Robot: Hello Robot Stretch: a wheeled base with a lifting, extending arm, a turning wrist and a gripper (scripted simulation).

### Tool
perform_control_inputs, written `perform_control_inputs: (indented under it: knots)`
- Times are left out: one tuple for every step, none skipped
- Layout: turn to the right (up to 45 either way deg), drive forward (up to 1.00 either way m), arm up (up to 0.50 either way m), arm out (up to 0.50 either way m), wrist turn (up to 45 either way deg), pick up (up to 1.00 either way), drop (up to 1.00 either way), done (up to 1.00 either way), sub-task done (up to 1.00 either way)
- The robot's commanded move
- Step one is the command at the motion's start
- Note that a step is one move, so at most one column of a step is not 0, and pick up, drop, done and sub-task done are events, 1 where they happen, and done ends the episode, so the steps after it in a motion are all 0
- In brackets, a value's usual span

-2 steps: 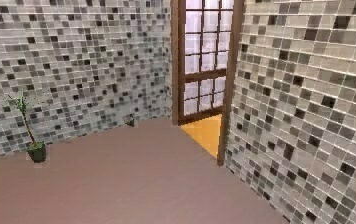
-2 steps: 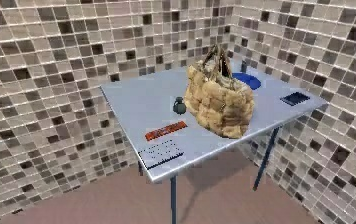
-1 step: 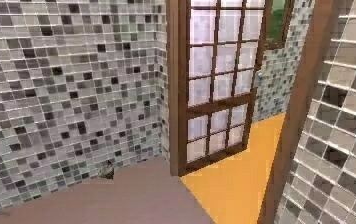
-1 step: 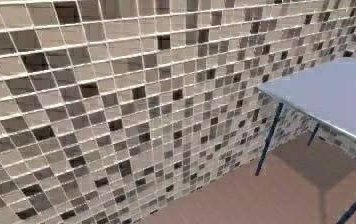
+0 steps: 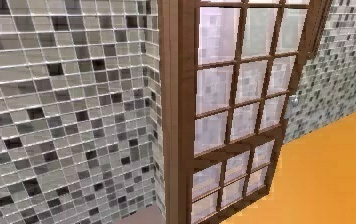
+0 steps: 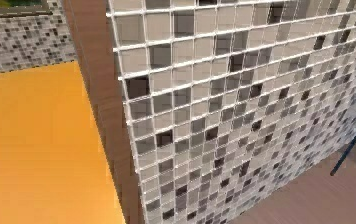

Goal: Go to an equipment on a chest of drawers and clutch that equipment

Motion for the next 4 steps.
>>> perform_control_inputs:
  knots:
    - [3.0, 0.0, 0.0, 0.0, 0.0, 0.0, 0.0, 0.0, 0.0]
    - [-3.0, 0.0, 0.0, 0.0, 0.0, 0.0, 0.0, 0.0, 0.0]
    - [0.0, 0.4, 0.0, 0.0, 0.0, 0.0, 0.0, 0.0, 0.0]
    - [45.0, 0.0, 0.0, 0.0, 0.0, 0.0, 0.0, 0.0, 0.0]
